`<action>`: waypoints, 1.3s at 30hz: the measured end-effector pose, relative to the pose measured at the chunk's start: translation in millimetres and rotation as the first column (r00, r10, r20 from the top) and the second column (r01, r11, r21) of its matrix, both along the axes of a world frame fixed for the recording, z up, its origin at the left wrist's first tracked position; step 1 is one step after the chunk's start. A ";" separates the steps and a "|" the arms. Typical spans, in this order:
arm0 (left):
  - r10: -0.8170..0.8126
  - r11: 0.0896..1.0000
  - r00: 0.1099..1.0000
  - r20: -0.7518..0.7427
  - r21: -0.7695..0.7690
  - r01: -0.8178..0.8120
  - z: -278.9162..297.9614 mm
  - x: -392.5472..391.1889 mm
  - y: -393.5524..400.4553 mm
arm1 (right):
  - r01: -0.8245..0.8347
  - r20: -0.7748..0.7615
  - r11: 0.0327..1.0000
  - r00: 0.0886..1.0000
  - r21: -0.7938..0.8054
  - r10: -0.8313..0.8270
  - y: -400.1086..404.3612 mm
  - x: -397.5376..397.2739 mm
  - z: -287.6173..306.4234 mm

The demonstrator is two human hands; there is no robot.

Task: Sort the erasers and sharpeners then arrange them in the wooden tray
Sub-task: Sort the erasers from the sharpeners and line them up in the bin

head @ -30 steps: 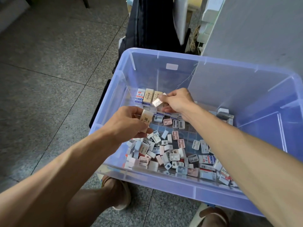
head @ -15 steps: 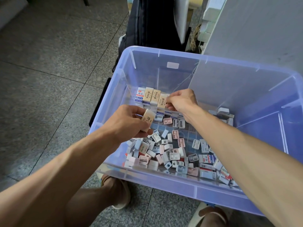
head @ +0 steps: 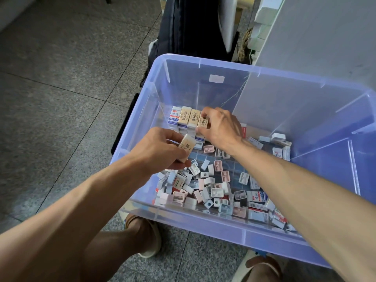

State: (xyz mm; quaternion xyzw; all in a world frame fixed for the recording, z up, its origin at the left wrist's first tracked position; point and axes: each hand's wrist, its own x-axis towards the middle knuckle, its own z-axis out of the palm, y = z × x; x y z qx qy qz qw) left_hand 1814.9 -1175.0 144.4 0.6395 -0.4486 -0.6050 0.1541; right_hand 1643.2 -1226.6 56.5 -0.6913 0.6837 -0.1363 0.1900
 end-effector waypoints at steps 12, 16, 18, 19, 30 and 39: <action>-0.069 0.991 0.998 -0.011 -0.118 0.067 -3.3 -27.7 -7.8 | -0.130 0.667 0.924 0.728 0.360 -0.158 42.1 -24.2 65.1; -0.213 0.968 0.975 -0.064 -0.151 0.201 -6.0 -40.3 -8.1 | -0.108 0.653 0.910 0.730 0.401 -0.201 51.9 -49.0 75.0; -0.357 0.911 0.932 0.067 -0.194 0.363 -13.1 -40.9 -12.5 | -0.063 0.591 0.915 0.781 0.400 -0.205 56.4 -63.4 75.2; -0.440 0.856 0.879 0.186 -0.211 0.472 -19.0 -38.6 -15.9 | -0.036 0.551 0.918 0.808 0.396 -0.206 57.8 -70.1 74.1; -0.744 0.438 0.251 0.620 0.169 0.883 -69.9 -23.7 -32.7 | -0.078 0.435 0.949 0.898 0.305 -0.065 52.1 -77.0 70.8; -0.809 0.291 0.012 0.588 0.382 0.877 -89.7 -26.5 -41.6 | -0.088 0.384 0.949 0.922 0.302 -0.037 52.7 -91.4 62.0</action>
